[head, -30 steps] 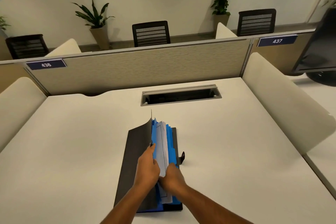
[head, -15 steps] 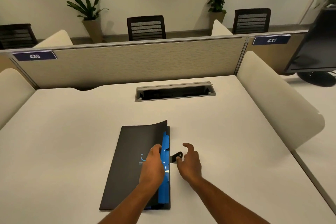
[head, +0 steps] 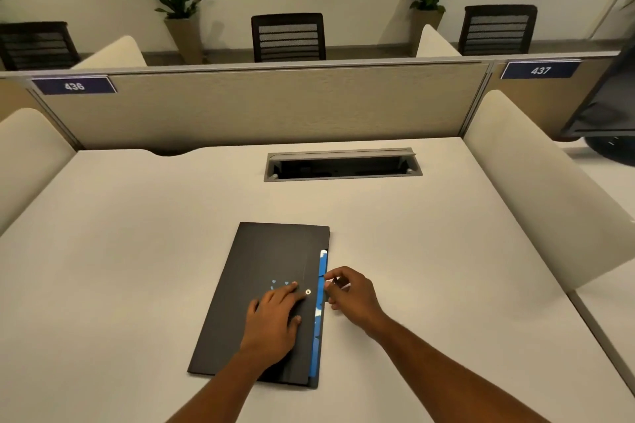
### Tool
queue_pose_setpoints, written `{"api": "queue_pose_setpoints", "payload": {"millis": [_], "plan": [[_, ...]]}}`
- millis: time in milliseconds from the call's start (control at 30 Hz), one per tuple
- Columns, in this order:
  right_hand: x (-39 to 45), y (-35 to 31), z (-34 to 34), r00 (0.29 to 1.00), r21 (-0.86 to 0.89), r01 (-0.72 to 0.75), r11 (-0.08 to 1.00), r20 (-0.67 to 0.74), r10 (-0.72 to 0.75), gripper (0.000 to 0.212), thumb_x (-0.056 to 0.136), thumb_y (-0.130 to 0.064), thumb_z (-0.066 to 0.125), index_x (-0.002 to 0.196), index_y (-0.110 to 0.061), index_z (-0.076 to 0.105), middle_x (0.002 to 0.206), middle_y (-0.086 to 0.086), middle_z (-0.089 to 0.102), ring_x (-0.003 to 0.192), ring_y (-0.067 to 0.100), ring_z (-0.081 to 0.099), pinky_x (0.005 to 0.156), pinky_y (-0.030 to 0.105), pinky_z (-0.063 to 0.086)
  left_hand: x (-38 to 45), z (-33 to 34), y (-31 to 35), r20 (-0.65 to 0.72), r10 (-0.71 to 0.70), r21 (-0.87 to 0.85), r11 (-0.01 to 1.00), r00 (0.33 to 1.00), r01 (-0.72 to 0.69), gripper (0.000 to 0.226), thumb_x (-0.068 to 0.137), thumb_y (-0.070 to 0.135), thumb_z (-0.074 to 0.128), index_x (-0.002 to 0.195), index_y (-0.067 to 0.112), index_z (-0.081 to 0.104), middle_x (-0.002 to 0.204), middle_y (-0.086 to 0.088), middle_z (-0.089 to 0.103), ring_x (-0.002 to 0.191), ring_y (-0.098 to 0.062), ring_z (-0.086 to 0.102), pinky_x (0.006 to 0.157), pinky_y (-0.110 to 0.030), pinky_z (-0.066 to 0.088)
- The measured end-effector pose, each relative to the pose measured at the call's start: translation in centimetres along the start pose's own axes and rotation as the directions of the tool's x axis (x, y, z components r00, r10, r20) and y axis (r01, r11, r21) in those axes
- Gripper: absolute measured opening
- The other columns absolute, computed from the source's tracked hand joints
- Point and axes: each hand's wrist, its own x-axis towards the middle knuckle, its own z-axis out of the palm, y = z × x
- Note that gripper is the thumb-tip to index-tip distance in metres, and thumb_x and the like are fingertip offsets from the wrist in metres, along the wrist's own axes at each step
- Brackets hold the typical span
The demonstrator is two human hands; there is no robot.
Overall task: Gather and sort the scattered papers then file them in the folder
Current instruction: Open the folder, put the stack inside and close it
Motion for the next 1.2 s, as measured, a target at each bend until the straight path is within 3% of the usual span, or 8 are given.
{"api": "queue_pose_setpoints", "payload": {"millis": [67,167,333,467,767,1000,1200], "plan": [[0.4,-0.3,0.1,0.998,0.006,-0.012,1.000,0.054,0.012,0.013,0.091,-0.029,0.073,0.103,-0.024,0.070,0.083,0.006,0.073,0.072,0.026,0.073,0.068,0.035,0.063,-0.6,0.5,-1.3,0.045,0.047,0.046,0.998,0.998,-0.049,0.059,0.094,0.059,0.031,0.148,0.055,0.007,0.158,0.031,-0.002,0.150,-0.007,-0.004,0.114,-0.059,-0.013],[0.9,-0.3,0.4,0.987,-0.013,-0.046,0.999,0.151,0.047,0.024,0.089,-0.037,0.075,0.105,-0.020,0.070,0.085,0.011,0.073,0.069,0.022,0.070,0.068,0.037,0.062,-0.7,0.7,-2.3,0.098,0.076,0.054,0.995,0.992,-0.081,0.069,0.089,0.070,0.023,0.144,0.057,-0.016,0.154,0.032,-0.023,0.146,-0.011,-0.026,0.108,-0.066,-0.020],[1.7,-0.6,0.7,0.974,-0.089,-0.037,0.995,0.218,0.056,0.037,0.090,-0.052,0.069,0.102,-0.018,0.070,0.089,0.011,0.075,0.074,0.024,0.073,0.073,0.037,0.064,0.4,-1.6,-2.6,0.363,0.115,0.006,0.992,0.925,-0.126,0.122,0.060,0.084,0.057,0.139,0.054,-0.031,0.147,0.028,-0.042,0.135,-0.019,-0.044,0.099,-0.068,-0.028],[2.3,-0.3,1.3,0.986,-0.177,-0.020,0.984,0.162,0.049,0.015,0.092,-0.032,0.072,0.092,-0.017,0.071,0.072,0.005,0.072,0.063,0.022,0.072,0.072,0.045,0.063,0.8,-3.0,-2.6,0.519,0.135,0.027,0.984,0.844,-0.174,0.152,0.043,0.076,0.078,0.134,0.048,-0.041,0.139,0.024,-0.052,0.126,-0.025,-0.053,0.093,-0.070,-0.030],[3.3,-0.1,2.7,0.994,-0.336,-0.074,0.939,0.050,0.096,0.030,0.080,-0.048,0.081,0.081,-0.021,0.066,0.063,-0.005,0.072,0.055,0.005,0.070,0.064,0.022,0.058,1.7,-3.5,-1.3,0.590,0.026,0.090,0.991,0.807,-0.097,0.168,0.032,0.068,0.087,0.126,0.045,-0.050,0.132,0.021,-0.060,0.118,-0.032,-0.059,0.086,-0.076,-0.029],[4.6,-0.7,3.2,0.979,-0.404,-0.168,0.899,0.034,0.199,0.034,0.076,-0.049,0.084,0.068,-0.023,0.063,0.060,-0.004,0.072,0.055,0.009,0.071,0.069,0.026,0.061,1.6,-3.8,-1.1,0.600,0.009,0.078,0.995,0.800,-0.069,0.168,0.035,0.069,0.087,0.125,0.040,-0.053,0.131,0.020,-0.061,0.117,-0.031,-0.061,0.089,-0.075,-0.031],[5.0,-1.2,3.2,0.973,-0.430,-0.183,0.884,0.050,0.226,0.035,0.078,-0.047,0.083,0.063,-0.022,0.064,0.070,0.002,0.076,0.068,0.016,0.075,0.076,0.031,0.062,1.7,-3.9,-1.0,0.609,-0.004,0.098,0.993,0.794,-0.070,0.168,0.037,0.068,0.087,0.124,0.039,-0.054,0.130,0.019,-0.062,0.115,-0.032,-0.061,0.087,-0.074,-0.031]]}}
